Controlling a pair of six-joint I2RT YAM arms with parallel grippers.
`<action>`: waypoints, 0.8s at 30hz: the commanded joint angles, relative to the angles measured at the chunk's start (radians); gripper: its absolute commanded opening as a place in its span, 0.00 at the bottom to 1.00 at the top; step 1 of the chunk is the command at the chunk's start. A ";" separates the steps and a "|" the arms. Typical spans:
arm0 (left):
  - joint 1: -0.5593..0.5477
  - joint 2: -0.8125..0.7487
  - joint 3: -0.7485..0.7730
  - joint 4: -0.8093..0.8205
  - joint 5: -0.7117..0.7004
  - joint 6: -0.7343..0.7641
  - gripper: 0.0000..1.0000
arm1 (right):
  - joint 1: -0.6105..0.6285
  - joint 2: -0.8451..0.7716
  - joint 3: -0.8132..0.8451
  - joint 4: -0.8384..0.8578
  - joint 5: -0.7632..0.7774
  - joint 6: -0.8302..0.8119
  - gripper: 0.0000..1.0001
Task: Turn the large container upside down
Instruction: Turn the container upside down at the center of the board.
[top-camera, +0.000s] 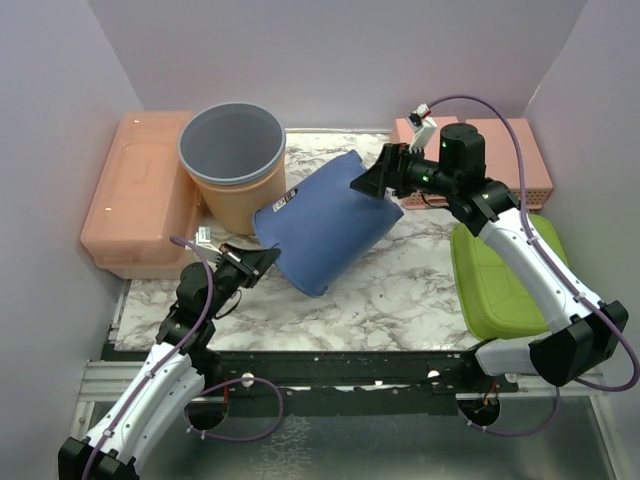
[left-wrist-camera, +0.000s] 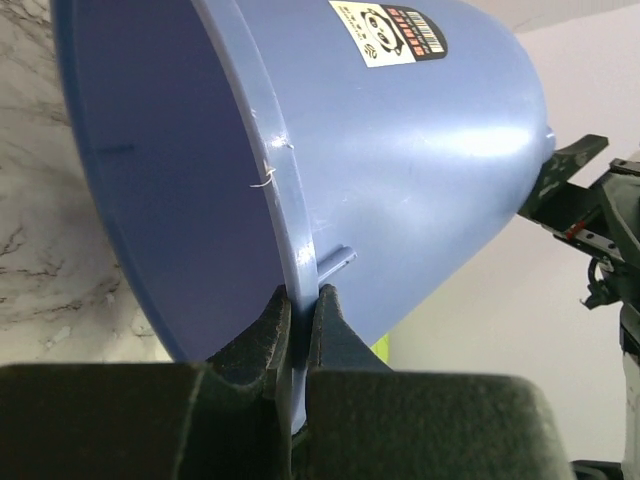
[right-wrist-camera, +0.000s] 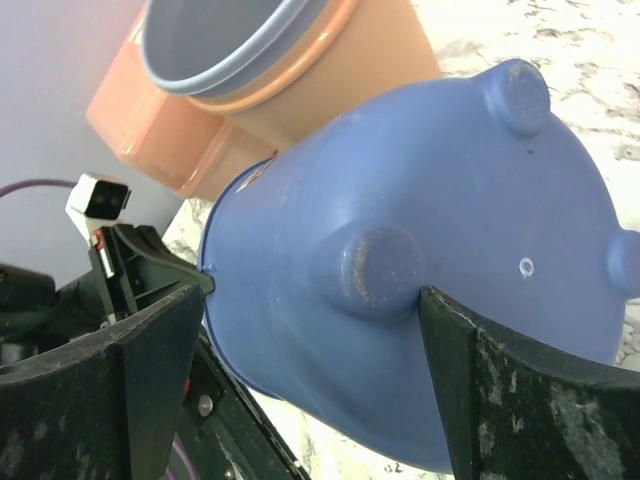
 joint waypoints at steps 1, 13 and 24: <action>0.006 0.067 -0.104 -0.342 -0.077 0.107 0.00 | 0.053 0.018 0.027 -0.025 -0.255 -0.036 0.90; 0.006 -0.035 -0.167 -0.353 -0.050 0.060 0.00 | 0.050 0.040 0.088 -0.053 0.230 -0.019 0.96; 0.006 -0.021 -0.160 -0.345 -0.035 0.080 0.00 | 0.052 0.072 0.048 0.006 -0.150 -0.060 0.82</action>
